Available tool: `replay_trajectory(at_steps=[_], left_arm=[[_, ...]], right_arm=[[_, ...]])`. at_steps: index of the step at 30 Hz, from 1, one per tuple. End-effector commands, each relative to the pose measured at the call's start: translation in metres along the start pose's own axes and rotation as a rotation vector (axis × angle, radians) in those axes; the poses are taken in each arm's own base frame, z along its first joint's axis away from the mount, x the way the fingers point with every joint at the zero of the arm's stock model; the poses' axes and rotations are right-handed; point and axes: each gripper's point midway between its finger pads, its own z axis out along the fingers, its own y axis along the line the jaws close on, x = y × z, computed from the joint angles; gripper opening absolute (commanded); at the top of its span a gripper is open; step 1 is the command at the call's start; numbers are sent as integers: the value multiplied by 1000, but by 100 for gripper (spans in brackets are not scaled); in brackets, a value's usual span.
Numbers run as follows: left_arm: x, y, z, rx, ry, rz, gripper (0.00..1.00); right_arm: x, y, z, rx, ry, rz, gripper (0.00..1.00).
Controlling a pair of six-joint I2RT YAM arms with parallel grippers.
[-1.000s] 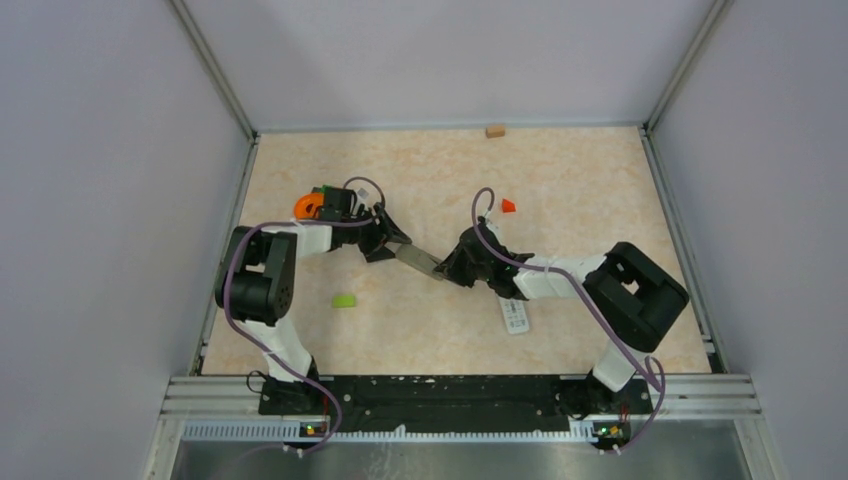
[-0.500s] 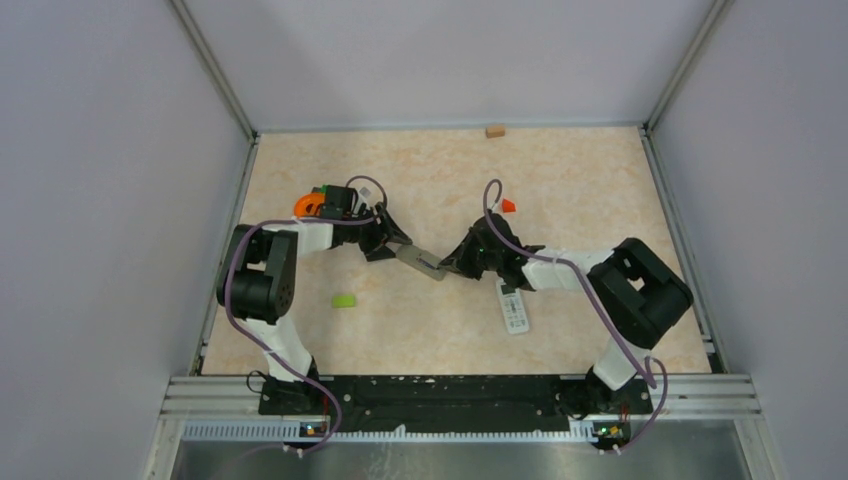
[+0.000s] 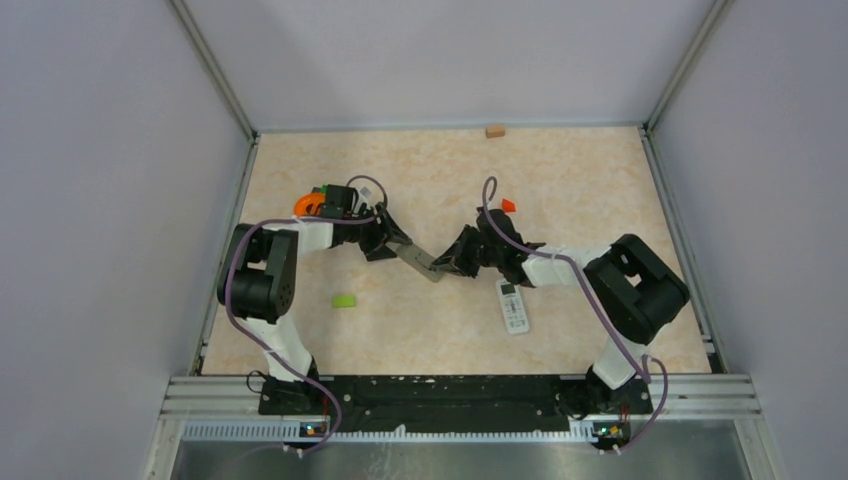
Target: Load the batteries into the remote control
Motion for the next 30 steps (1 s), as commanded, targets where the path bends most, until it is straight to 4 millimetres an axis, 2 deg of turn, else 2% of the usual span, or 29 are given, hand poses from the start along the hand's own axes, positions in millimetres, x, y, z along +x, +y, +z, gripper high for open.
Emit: replay_trajectory(at_steps=[1,14,20,30], left_arm=[[3,16,8,-54,14,16,64],[3,19,9,-65,15,13,62],[3,20,9,-71,12,13,61],[3,21,8,-76,10,12,61]], right_arm=[[-8,10,3,-75,-21,65,0],[-10,7,-6,-111,-57,187,0],[-13,16,-12,-174,-77,237,0],[-19,31,-13,-207,-91,148,0]])
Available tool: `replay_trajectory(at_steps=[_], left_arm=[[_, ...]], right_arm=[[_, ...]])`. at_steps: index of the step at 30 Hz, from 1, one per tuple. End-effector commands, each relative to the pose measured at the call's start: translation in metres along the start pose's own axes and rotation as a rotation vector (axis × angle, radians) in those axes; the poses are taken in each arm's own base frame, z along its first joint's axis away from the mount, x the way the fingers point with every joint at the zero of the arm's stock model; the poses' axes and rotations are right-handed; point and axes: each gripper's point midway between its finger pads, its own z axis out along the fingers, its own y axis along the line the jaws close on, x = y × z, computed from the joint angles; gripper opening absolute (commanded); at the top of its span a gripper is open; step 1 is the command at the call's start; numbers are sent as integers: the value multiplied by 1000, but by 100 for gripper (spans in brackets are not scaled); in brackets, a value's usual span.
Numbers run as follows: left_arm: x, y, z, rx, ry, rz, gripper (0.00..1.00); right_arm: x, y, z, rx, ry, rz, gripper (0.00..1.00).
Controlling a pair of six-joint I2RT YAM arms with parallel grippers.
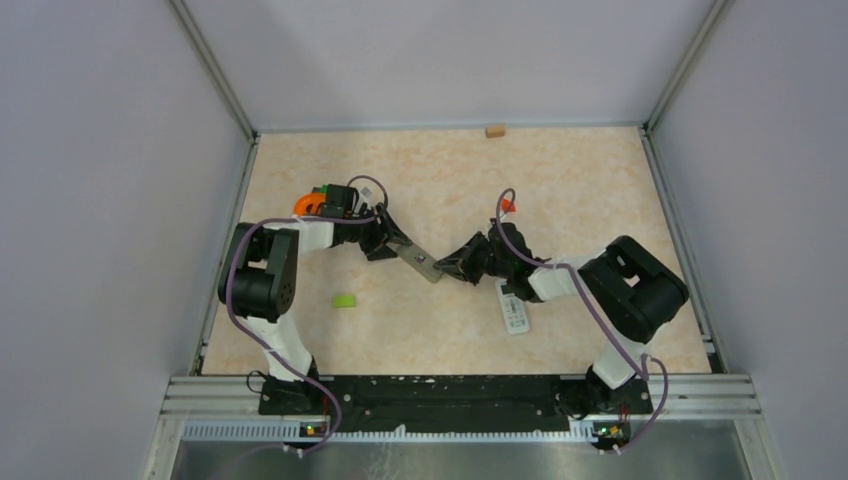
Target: Load the batteries into the remote control
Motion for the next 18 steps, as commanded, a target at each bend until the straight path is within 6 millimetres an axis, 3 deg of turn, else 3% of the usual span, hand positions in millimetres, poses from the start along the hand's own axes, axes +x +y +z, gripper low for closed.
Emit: replay_trajectory(at_steps=[1,5,8,12,18], left_arm=[[3,20,6,-76,-2,12,61],[0,20,5,-85,-17,19,62],[0,23,5,-93,-23,19,63],[1,29,6,-109,-29,16,64],[3,33,5,-130,-36,18,64]], right_arm=[[-10,37,-5,-82,-35,-103,0],[-18,36,-12,-5,-81,-222,17],[-25,18,-22,132,-124,-302,29],[-25,-10,-27,261,-138,-338,35],[-6,-24,-15,285,-84,-325,37]])
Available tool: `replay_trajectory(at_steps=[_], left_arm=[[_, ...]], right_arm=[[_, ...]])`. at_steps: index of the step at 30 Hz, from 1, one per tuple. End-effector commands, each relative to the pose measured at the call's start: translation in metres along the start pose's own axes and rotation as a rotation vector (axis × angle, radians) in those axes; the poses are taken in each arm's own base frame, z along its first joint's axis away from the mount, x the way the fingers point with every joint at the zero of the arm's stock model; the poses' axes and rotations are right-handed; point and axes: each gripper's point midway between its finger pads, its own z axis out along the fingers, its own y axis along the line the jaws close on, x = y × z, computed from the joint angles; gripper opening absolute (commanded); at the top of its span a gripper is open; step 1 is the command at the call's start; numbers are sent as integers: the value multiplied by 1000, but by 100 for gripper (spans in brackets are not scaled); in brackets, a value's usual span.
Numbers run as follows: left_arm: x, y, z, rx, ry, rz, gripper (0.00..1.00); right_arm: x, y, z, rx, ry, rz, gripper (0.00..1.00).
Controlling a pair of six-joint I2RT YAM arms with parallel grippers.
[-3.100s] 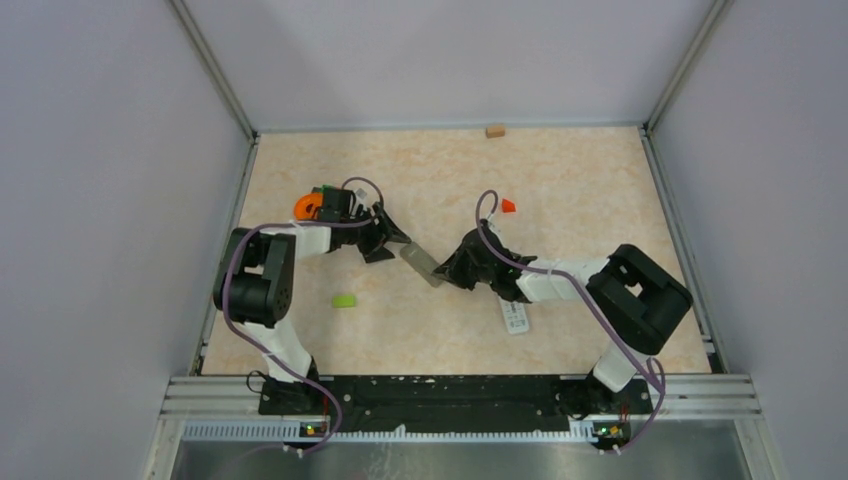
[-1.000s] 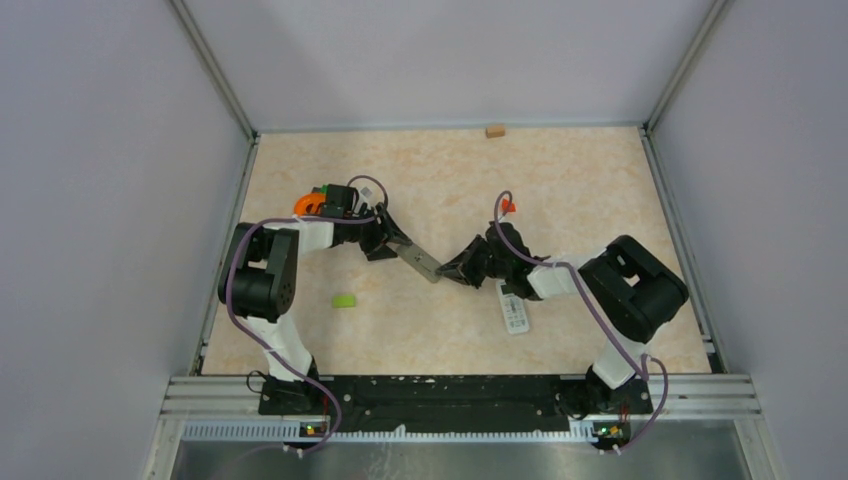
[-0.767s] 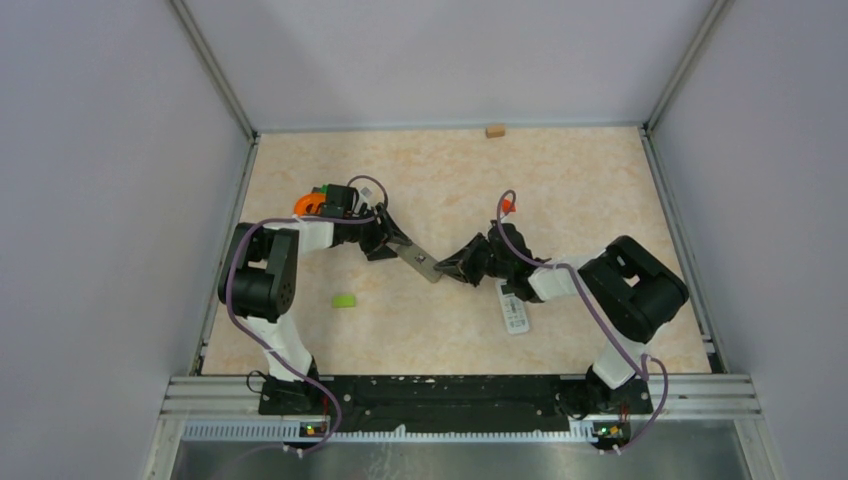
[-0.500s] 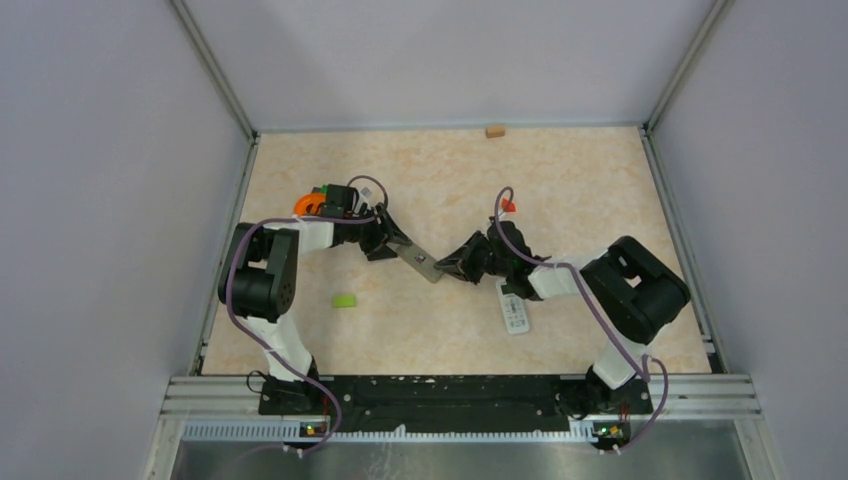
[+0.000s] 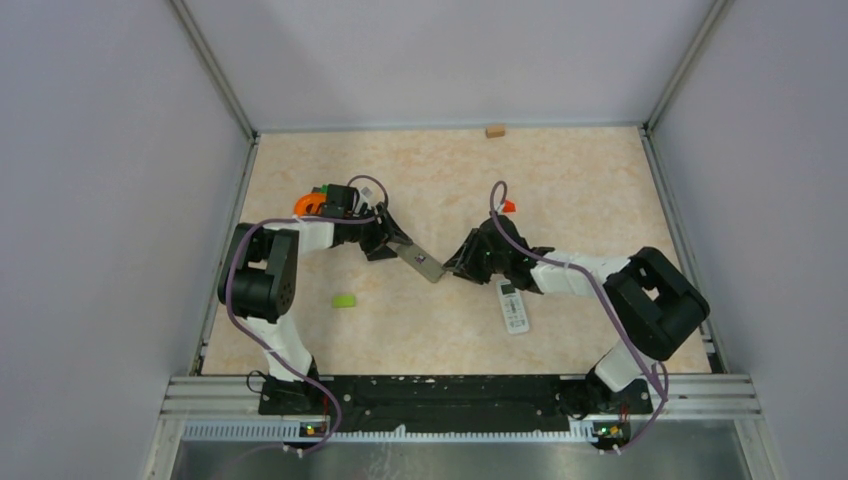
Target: Load the batteries into the remote control
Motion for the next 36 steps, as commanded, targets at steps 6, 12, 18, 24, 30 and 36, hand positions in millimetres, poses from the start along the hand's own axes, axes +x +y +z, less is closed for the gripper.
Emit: replay_trajectory(at_steps=[6,12,18,24,30,36], left_arm=[[5,34,4,-127,-29,17,64],[6,33,4,-122,-26,17,64],[6,32,5,-117,-22,14,63],[7,33,5,-113,-19,12,62],[8,32,5,-111,-17,11,62],[8,33,5,-114,-17,10,61]], right_arm=[[14,10,15,-10,21,-19,39],[12,15,23,-22,18,-2,41],[10,22,24,-44,12,13,30],[12,29,25,-70,30,48,23],[14,29,28,-80,38,74,18],[14,32,30,-87,38,92,16]])
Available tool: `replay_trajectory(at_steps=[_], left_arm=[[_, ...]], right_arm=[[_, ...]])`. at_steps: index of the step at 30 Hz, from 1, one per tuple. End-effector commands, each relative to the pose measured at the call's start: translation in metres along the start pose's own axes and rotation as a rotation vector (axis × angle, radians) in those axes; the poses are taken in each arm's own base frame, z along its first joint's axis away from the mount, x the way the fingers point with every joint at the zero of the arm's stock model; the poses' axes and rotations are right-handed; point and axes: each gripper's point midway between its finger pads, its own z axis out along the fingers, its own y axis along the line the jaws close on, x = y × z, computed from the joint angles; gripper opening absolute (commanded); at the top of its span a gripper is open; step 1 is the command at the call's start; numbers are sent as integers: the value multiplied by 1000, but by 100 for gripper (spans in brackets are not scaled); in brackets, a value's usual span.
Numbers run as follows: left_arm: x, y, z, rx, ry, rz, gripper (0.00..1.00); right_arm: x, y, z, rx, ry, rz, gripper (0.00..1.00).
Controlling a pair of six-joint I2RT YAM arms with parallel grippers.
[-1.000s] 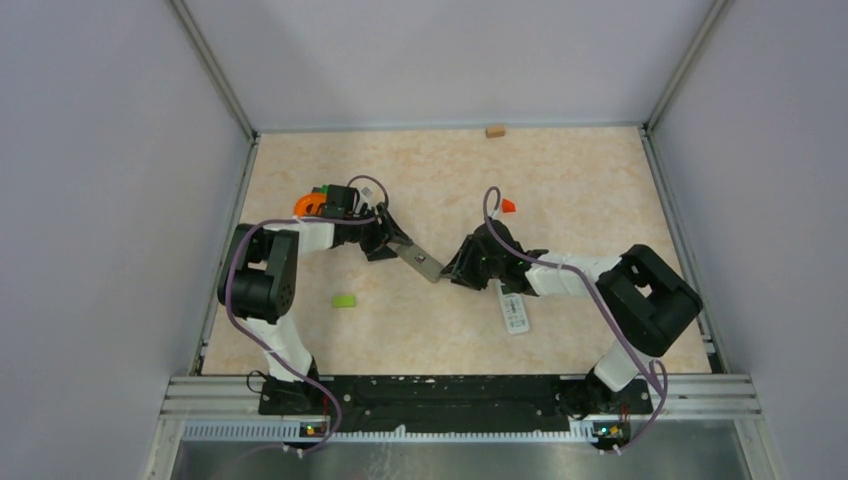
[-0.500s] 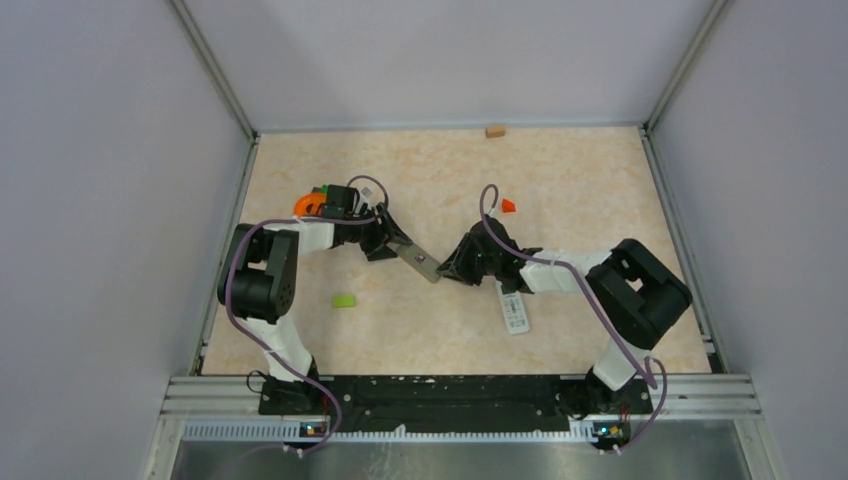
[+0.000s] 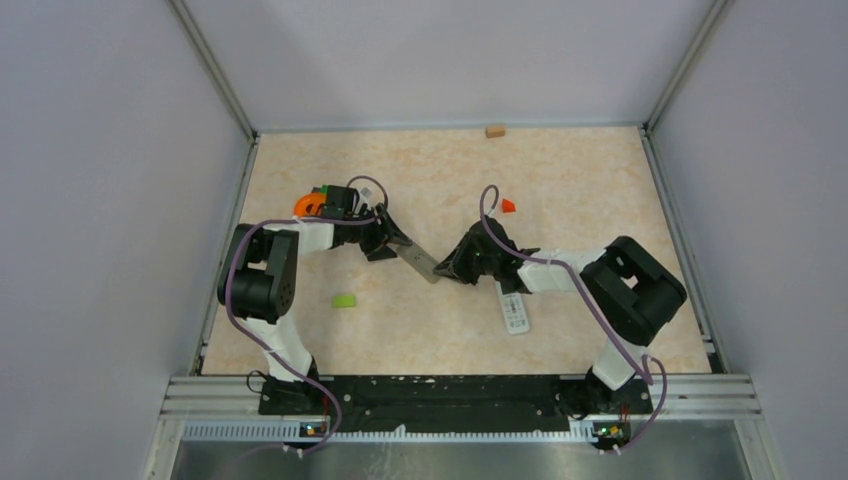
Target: Load the batteries into the remote control
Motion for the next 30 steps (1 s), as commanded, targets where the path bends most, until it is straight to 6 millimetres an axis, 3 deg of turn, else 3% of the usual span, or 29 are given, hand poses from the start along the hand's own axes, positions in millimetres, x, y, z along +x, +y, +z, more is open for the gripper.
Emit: replay_trajectory(at_steps=[1,7,14,19,24,27,30], left_arm=[[8,32,5,-110,-7,6,61],[9,31,5,-108,-9,4,61],[11,28,4,-88,-5,-11,57],[13,29,4,-88,-12,-30,54],[9,31,-1,-117,-47,-29,54],[5,29,-7,-127,-85,-24,55],[1,24,-15,-130,-128,-16,57]], right_arm=[[-5,27,4,-74,-10,10,16],[-8,29,5,-75,-23,19,15],[-12,31,4,-105,-54,48,6],[-15,31,1,-106,-75,48,5],[-24,43,-13,-132,-121,-47,12],[-27,56,-19,-140,-117,-279,24],[-29,48,-21,-61,-92,-515,40]])
